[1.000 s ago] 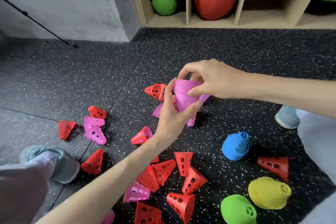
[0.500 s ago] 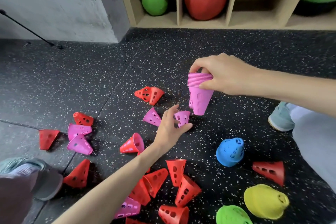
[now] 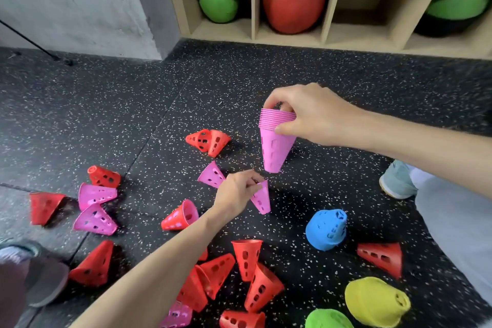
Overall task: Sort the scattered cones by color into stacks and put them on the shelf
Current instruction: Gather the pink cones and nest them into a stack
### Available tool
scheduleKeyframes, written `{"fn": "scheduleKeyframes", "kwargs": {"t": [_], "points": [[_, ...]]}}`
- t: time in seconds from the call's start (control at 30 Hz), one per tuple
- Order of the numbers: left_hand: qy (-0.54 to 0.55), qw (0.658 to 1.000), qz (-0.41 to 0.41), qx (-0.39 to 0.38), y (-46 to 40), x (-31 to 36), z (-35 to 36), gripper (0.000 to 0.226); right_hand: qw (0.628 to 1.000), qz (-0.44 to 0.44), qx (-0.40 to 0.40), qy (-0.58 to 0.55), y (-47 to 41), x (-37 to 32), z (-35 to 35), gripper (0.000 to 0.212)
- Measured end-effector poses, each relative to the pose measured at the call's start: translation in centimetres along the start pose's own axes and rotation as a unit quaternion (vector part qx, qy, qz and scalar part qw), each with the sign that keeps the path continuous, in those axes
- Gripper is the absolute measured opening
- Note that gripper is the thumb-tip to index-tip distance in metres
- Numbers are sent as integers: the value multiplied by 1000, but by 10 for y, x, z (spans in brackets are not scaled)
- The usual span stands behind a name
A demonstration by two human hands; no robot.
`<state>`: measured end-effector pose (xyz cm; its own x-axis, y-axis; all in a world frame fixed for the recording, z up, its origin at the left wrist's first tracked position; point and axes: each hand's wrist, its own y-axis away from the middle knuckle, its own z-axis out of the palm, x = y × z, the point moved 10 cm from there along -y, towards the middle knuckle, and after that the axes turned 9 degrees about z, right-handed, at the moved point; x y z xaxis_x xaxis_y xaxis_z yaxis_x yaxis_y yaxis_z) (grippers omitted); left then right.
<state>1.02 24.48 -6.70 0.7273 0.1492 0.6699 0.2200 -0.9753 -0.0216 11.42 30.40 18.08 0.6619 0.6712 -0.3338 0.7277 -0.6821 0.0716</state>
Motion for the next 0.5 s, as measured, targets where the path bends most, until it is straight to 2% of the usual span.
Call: {"fn": "scheduleKeyframes", "kwargs": {"t": [0.13, 0.23, 0.33, 0.5], "points": [[49, 998, 34, 9, 4, 18, -28, 8, 1000, 6, 10, 3, -4, -5, 4, 41], [68, 995, 68, 30, 10, 44, -62, 5, 998, 24, 49, -11, -10, -3, -7, 39], [68, 990, 113, 44, 25, 77, -93, 9, 994, 38, 83, -54, -13, 0, -25, 37], [60, 982, 173, 42, 53, 111, -142, 14, 990, 17, 83, -115, -11, -9, -31, 36]]}}
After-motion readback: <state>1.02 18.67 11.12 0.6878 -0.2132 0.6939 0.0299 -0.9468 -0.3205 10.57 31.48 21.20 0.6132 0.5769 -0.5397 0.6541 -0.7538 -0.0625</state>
